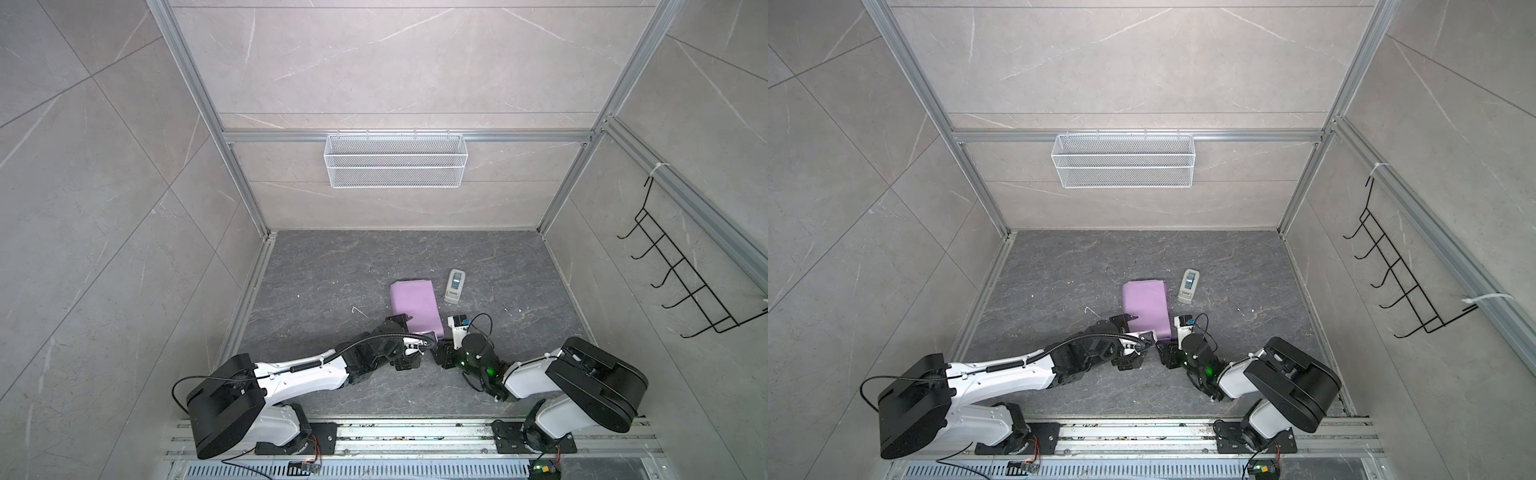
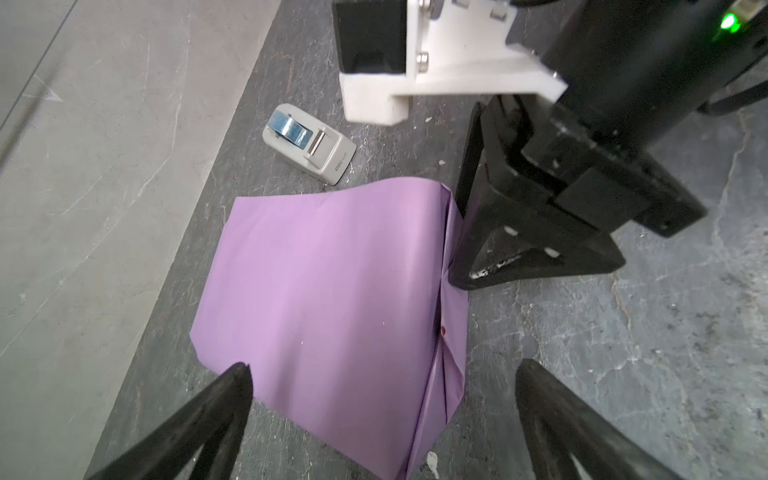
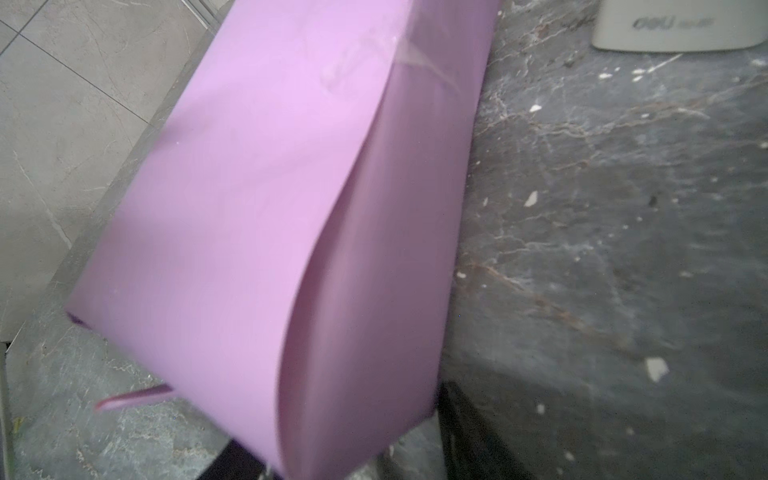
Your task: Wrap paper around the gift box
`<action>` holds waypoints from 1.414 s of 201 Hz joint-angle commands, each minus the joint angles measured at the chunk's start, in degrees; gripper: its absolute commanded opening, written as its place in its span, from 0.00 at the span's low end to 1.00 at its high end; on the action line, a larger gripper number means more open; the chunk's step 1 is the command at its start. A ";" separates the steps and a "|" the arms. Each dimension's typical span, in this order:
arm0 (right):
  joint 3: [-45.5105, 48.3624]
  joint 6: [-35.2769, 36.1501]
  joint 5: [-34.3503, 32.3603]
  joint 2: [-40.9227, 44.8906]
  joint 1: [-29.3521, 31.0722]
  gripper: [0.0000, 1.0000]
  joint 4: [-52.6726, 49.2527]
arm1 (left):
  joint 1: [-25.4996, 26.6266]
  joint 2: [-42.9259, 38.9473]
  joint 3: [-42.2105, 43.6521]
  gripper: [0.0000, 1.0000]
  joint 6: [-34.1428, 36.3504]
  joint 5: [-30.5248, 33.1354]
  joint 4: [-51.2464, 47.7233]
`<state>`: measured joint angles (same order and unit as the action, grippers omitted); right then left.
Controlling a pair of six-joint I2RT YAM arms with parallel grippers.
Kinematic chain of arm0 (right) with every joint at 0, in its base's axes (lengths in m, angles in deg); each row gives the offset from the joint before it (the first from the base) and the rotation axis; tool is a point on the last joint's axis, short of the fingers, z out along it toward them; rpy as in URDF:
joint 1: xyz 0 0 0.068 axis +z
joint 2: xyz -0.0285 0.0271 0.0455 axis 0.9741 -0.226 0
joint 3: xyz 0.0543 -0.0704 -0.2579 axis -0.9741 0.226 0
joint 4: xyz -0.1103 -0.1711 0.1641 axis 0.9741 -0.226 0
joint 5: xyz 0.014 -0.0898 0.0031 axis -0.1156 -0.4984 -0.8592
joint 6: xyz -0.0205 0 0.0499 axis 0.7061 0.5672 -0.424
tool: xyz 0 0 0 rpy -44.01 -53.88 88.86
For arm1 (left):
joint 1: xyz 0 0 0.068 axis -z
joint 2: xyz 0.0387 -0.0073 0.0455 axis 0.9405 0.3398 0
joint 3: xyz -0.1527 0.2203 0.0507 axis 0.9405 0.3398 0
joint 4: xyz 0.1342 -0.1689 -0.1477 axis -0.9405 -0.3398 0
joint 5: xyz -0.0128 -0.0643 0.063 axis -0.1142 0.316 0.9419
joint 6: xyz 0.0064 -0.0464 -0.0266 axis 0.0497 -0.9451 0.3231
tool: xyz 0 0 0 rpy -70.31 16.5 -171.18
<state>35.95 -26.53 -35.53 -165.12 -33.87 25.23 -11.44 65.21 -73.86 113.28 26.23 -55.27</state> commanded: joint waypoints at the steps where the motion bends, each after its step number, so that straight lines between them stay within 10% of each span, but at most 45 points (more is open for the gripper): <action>1: 1.32 -0.79 -1.52 -1.18 0.04 0.59 -3.39 | -1.15 0.88 0.42 1.00 2.73 -0.63 6.86; 284: 1.55 2.69 -3.80 7.11 0.00 0.60 -12.05 | -6.84 17.83 3.27 0.90 13.18 -6.35 22.68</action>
<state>36.24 -26.05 -37.61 -160.88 -33.87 19.42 -17.38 82.09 -71.35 127.58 20.29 -34.44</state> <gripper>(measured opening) 0.589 0.911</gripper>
